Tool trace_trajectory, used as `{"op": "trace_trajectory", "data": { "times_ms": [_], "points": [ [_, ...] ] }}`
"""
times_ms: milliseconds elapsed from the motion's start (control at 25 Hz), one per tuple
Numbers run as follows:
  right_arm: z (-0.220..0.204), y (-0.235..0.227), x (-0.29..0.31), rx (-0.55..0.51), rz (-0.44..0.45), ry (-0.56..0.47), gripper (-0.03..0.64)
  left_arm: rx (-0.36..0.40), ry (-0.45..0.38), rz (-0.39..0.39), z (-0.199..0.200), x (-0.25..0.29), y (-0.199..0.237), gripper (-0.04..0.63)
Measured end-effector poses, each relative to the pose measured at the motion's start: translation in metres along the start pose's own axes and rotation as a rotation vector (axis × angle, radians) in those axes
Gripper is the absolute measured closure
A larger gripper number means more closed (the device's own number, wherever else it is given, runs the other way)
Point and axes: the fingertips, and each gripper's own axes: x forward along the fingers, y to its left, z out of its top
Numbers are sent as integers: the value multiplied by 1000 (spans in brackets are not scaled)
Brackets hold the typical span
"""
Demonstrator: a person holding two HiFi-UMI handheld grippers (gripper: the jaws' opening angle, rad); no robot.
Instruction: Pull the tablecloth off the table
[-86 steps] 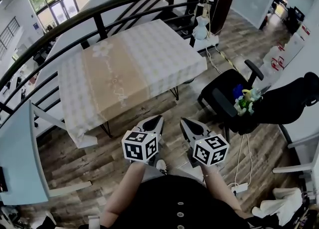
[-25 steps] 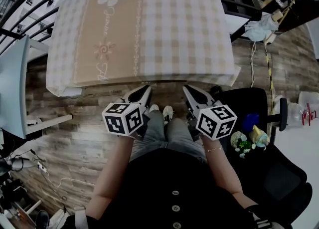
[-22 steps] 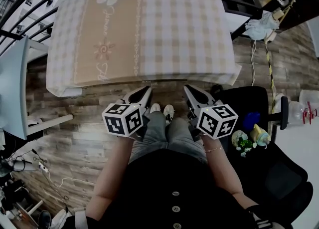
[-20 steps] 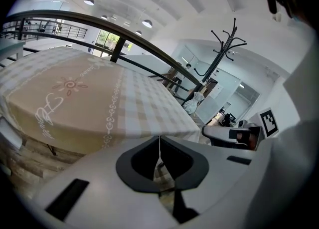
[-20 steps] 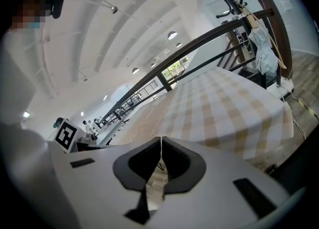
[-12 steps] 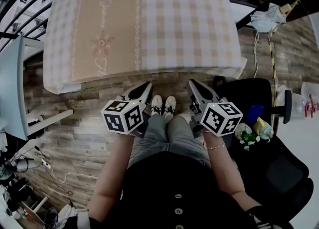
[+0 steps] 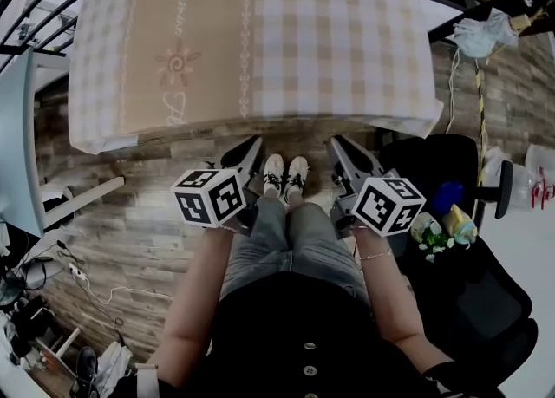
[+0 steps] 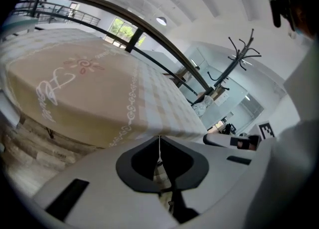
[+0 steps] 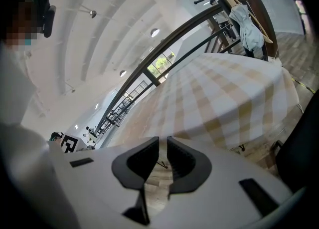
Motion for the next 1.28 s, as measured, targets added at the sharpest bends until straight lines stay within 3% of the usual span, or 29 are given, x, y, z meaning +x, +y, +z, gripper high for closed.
{"op": "trace_trajectory", "data": {
  "times_ms": [160,480,560,680,880,1080,1280],
  "points": [
    [-4,-6,13,38,-17,12,503,-128,-22,19,1,3,18,575],
    [-2,-22,28,204,-69,-41,421,-262,-66,9,9,9,36,568],
    [2,-26,30,250,-81,-75,407,-312,-87,26,11,10,43,539],
    [5,-35,33,341,-96,-125,391,-397,-118,36,13,12,50,418],
    [1,-45,41,440,-105,-129,377,-475,-147,58,14,17,65,341],
    [4,-49,48,477,-118,-150,371,-577,-208,35,27,21,72,305],
    [11,-51,60,484,-116,-155,370,-608,-220,64,33,29,80,304]
  ]
}}
